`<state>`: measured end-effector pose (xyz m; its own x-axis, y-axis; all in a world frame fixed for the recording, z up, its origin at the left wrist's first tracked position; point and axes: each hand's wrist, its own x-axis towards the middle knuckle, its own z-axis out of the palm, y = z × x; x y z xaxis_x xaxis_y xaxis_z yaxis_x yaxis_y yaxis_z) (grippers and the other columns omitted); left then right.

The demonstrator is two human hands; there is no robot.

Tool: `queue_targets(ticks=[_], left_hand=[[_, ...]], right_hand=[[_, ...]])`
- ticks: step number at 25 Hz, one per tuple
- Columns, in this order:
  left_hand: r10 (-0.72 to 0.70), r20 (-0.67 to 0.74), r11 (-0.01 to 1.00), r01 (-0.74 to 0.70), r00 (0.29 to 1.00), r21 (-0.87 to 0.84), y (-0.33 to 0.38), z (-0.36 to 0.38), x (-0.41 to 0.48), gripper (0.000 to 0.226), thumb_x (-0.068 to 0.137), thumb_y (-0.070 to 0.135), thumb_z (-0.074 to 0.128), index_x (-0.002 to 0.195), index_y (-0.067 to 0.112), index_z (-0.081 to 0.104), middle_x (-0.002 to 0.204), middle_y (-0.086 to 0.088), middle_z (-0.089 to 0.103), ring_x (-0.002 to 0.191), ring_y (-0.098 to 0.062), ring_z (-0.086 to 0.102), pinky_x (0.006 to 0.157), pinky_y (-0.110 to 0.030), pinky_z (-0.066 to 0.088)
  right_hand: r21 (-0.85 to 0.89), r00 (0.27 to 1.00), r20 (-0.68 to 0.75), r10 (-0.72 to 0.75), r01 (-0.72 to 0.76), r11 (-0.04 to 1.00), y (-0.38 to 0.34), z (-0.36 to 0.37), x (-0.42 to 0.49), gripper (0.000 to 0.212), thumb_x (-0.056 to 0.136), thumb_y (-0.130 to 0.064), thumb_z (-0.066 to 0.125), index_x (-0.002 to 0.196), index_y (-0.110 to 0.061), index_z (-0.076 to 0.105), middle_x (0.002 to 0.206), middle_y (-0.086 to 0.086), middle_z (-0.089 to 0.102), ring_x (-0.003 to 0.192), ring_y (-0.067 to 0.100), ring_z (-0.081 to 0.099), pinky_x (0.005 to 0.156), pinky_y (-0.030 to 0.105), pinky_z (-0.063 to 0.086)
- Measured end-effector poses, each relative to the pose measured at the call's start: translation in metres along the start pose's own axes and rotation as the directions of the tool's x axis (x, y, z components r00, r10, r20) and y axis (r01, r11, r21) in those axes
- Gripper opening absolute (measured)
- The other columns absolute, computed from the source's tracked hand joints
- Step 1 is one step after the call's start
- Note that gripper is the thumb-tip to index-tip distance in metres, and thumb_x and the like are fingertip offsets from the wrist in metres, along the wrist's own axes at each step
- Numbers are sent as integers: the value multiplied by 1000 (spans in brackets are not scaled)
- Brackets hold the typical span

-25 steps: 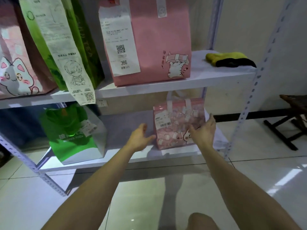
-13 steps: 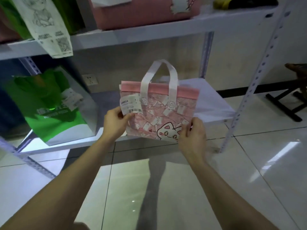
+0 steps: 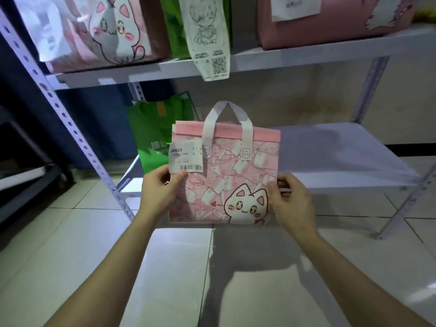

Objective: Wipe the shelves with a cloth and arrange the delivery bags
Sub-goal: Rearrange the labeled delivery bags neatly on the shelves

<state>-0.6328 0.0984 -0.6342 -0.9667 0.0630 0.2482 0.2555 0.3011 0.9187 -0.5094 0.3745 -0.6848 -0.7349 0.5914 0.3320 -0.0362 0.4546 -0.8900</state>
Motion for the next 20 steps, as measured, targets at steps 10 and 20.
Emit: queue_targets(ticks=[10, 20], left_hand=[[-10, -15, 994, 11, 1000, 110, -49, -162, 6, 26, 95, 16, 80, 93, 41, 84, 92, 10, 84, 81, -7, 80, 75, -34, 60], [-43, -117, 943, 79, 992, 322, -66, -212, -2, 28, 92, 22, 83, 90, 50, 79, 77, 17, 79, 68, -12, 67, 68, -29, 54]], right_hand=[[207, 939, 85, 332, -343, 916, -23, 143, 42, 28, 104, -36, 65, 104, -9, 71, 91, 5, 75, 90, 29, 77, 82, 48, 65], [-303, 940, 310, 145, -47, 952, -55, 214, 100, 19, 93, -30, 76, 104, -15, 72, 99, 3, 73, 92, 25, 68, 78, 36, 58]])
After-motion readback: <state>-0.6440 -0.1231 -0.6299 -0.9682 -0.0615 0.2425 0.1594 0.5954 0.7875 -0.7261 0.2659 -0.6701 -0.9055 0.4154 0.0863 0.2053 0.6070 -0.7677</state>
